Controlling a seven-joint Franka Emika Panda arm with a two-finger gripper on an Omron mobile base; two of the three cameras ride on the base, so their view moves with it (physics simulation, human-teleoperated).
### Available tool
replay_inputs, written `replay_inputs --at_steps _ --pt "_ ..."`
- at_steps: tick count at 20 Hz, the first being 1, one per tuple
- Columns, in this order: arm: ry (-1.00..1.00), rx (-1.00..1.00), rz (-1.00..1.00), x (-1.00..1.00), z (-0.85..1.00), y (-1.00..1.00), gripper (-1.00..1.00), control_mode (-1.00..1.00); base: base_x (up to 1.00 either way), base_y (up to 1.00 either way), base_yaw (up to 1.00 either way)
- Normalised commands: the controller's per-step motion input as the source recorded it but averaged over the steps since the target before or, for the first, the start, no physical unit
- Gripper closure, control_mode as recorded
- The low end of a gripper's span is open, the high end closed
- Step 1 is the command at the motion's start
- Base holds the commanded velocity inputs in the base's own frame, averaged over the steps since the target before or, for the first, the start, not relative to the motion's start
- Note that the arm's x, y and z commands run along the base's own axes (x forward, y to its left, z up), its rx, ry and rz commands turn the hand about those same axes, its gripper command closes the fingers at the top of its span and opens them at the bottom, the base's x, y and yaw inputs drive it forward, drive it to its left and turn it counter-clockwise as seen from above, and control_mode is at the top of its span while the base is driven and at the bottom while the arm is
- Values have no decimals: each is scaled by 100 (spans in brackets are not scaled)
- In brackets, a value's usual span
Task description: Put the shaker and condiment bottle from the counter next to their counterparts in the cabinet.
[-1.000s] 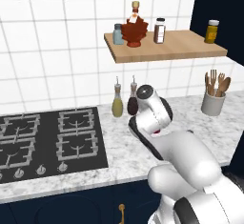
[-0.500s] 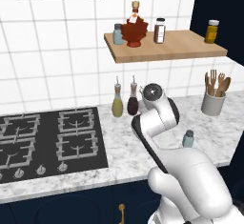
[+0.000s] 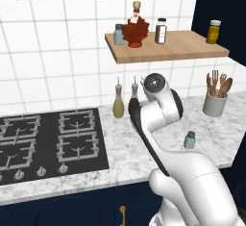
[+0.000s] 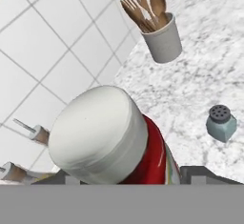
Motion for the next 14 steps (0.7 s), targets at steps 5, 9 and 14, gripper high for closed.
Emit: replay_inputs --at_steps 5,9,14 --pt "0 -5 0 -21 57 2 100 -100 0 0 0" --pt "0 -5 0 -16 58 0 100 -100 0 0 0" --pt "0 -6 0 -14 58 0 100 -100 0 0 0"
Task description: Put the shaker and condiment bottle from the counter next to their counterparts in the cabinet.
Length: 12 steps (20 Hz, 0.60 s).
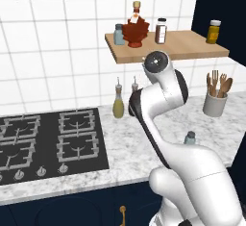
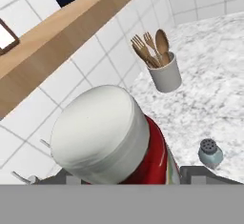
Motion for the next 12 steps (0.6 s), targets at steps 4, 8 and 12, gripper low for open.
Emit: replay_inputs --at_steps 4,8,12 --pt "1 -5 0 -4 70 0 100 -100 0 0 0" --pt "13 -6 0 21 76 0 100 -100 0 0 0" --pt "13 -4 5 47 56 0 100 -100 0 0 0"
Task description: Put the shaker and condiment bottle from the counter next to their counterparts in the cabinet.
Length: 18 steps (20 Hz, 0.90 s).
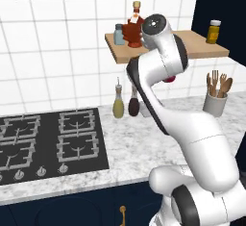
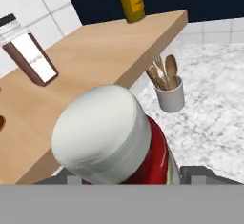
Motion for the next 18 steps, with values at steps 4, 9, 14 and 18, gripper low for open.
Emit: replay_inputs --at_steps 4,9,14,18 --pt "3 0 24 40 24 0 100 -100 0 0 0" --pt "1 0 32 51 15 -12 100 -100 0 0 0" --pt "0 0 35 69 4 -31 100 -100 0 0 0" --pt "0 0 34 48 13 -25 100 -100 0 0 0"
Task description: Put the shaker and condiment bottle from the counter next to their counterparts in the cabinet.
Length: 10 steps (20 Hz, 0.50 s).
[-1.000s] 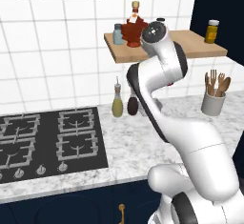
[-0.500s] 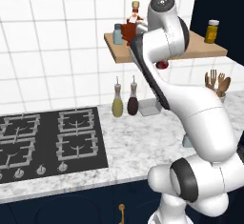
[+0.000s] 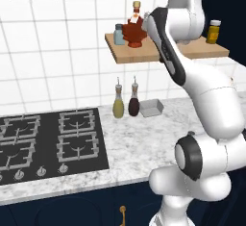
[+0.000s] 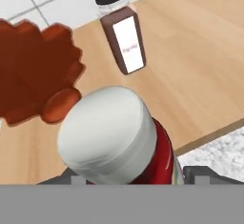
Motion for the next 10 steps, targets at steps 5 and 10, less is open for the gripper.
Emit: replay_inputs --at_steps 5,10 --pt "0 0 32 21 35 -16 100 -100 0 0 0" --pt "0 0 6 1 3 -4 100 -100 0 0 0"
